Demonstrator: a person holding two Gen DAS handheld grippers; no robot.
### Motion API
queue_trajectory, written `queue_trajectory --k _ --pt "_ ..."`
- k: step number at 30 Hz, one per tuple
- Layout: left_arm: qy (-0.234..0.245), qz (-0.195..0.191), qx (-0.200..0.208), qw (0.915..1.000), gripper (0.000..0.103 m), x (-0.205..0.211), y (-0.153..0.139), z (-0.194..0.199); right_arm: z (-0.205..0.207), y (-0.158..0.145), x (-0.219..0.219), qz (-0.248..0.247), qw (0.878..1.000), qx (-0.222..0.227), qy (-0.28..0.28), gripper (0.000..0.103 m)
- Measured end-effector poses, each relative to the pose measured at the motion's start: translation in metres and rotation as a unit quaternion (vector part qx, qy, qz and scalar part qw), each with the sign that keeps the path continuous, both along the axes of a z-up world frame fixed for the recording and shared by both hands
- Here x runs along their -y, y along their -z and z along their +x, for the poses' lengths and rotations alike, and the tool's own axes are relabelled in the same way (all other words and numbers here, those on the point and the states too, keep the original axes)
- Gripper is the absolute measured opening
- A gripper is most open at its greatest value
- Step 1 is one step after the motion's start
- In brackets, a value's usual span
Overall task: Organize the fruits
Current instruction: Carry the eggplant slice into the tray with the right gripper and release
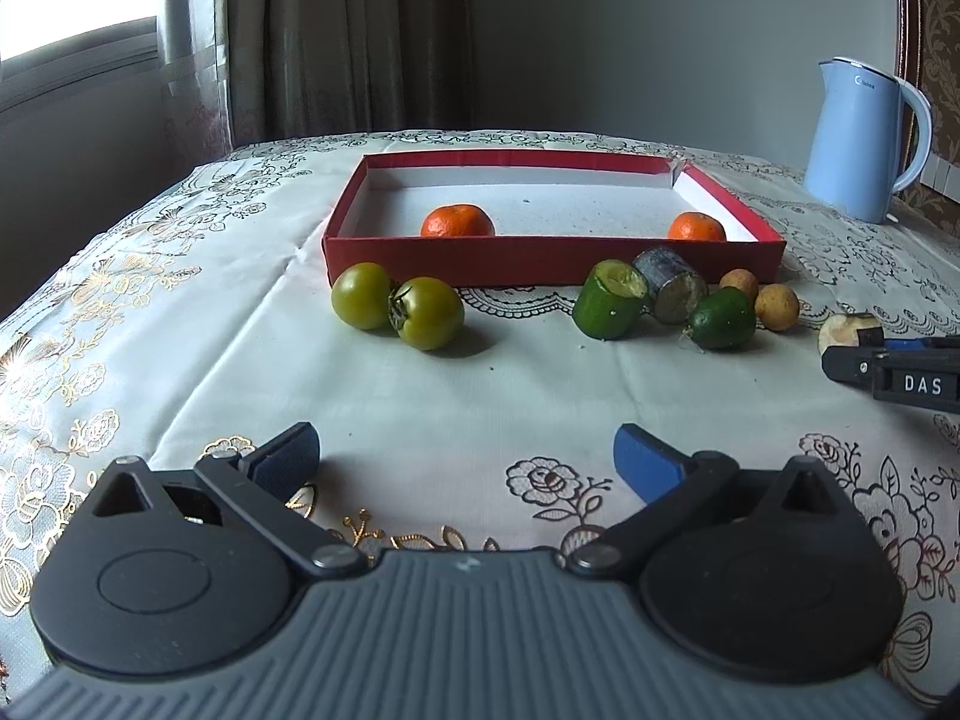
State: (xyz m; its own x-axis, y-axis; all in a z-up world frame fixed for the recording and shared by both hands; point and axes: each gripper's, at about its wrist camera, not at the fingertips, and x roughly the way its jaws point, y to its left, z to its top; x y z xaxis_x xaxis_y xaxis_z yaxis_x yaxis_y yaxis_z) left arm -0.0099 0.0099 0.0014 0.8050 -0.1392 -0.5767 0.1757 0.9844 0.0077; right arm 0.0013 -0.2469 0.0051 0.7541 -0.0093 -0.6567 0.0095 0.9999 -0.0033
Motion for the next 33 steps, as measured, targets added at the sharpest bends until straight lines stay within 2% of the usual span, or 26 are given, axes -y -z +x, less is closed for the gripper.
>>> queue_trajectory --k 7,13,20,22,27,29,31,33 --pt "-0.002 0.000 -0.001 1.0000 0.103 0.001 0.000 0.000 -0.002 -0.014 -0.010 0.007 0.999 0.035 -0.019 0.032" --pt "-0.002 0.001 -0.001 1.0000 0.103 0.001 0.001 0.000 0.035 -0.044 -0.037 0.014 0.995 0.072 -0.063 0.032" --pt "-0.002 -0.002 -0.003 1.0000 0.103 0.000 0.001 0.000 0.104 -0.039 -0.060 0.018 0.995 0.057 -0.085 0.033" --pt "-0.002 -0.003 -0.003 1.0000 0.103 0.000 0.001 0.000 0.115 -0.032 -0.059 0.019 0.996 0.043 -0.077 0.036" --pt "-0.002 -0.002 -0.004 1.0000 0.103 0.001 0.001 0.001 0.088 -0.036 -0.039 0.050 0.995 0.070 -0.057 0.039" --pt "-0.002 -0.004 -0.003 1.0000 0.103 0.001 0.001 0.001 0.066 -0.036 -0.029 0.037 0.995 0.079 -0.049 0.047" --pt "-0.011 -0.004 0.002 0.9999 0.103 -0.001 0.000 0.000 0.044 -0.033 -0.017 0.029 0.995 0.090 -0.041 0.069" --pt "-0.025 -0.010 0.012 0.9996 0.103 -0.005 -0.002 0.000 0.019 -0.029 -0.003 0.021 0.994 0.106 -0.032 0.075"
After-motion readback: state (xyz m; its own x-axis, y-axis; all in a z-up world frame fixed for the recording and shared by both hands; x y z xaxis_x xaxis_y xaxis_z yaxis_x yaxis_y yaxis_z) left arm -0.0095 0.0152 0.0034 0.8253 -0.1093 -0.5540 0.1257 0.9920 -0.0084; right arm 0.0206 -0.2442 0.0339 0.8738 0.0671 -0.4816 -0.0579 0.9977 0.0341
